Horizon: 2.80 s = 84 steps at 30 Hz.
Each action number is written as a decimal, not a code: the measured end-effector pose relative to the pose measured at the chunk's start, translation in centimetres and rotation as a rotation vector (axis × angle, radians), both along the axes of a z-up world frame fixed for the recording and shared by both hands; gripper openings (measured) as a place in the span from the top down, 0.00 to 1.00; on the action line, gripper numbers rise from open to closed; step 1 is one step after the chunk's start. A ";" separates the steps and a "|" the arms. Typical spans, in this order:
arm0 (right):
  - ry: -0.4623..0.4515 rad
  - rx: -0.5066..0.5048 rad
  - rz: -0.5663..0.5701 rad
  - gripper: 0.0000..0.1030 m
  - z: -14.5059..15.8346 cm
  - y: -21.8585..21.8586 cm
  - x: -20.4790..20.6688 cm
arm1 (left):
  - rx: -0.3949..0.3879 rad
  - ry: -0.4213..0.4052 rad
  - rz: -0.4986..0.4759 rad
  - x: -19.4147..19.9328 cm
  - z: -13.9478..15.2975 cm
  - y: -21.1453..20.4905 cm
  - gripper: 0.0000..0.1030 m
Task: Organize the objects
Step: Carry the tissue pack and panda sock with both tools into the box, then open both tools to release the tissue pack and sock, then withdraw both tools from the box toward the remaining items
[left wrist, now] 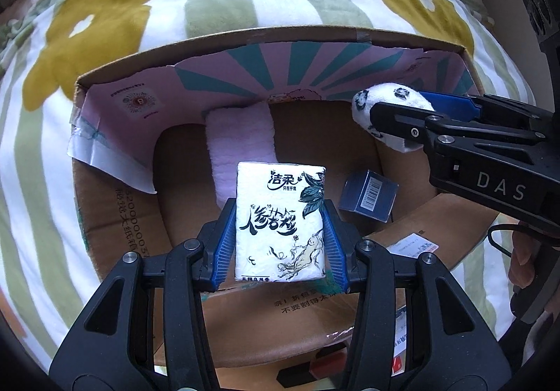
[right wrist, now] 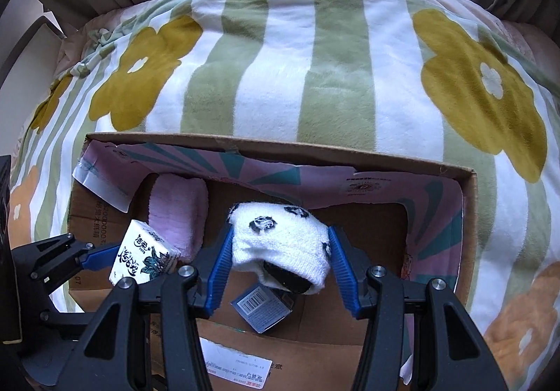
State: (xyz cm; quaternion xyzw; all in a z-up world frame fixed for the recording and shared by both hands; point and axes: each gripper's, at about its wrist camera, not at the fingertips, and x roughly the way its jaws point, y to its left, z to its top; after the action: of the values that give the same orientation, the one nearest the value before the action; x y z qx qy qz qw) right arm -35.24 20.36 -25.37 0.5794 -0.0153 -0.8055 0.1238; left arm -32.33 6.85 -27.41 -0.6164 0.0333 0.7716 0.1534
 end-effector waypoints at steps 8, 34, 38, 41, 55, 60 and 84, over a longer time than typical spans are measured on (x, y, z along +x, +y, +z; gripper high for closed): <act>0.005 -0.070 -0.037 0.05 0.4 0.6 -0.3 | 0.004 0.078 -0.071 0.3 2.6 0.7 0.01; 0.112 0.012 0.024 0.05 10.8 -0.4 6.4 | 0.016 0.138 0.004 5.5 10.8 -1.7 0.00; 0.162 0.010 0.015 0.05 14.9 -0.4 9.2 | 0.017 0.164 0.041 7.9 14.1 -3.0 0.00; 0.205 0.034 0.010 0.05 17.8 -0.3 11.7 | 0.051 0.175 0.097 10.2 16.6 -4.4 0.00; 0.304 -0.009 -0.039 0.05 24.5 2.3 25.7 | 0.045 0.317 0.206 23.2 25.2 -7.1 0.00; 0.305 -0.036 -0.064 0.05 24.5 3.2 30.0 | 0.039 0.314 0.260 28.1 25.6 -7.8 0.00; 0.304 -0.085 -0.015 0.05 23.0 3.1 32.3 | 0.096 0.243 0.287 31.2 24.2 -8.7 0.00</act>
State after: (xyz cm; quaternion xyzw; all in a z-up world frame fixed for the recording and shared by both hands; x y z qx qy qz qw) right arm -2.91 23.50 -2.40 0.4447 -0.0347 -0.8835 0.1429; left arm -1.17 -1.84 -3.25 -0.5092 -0.0735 0.8550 0.0657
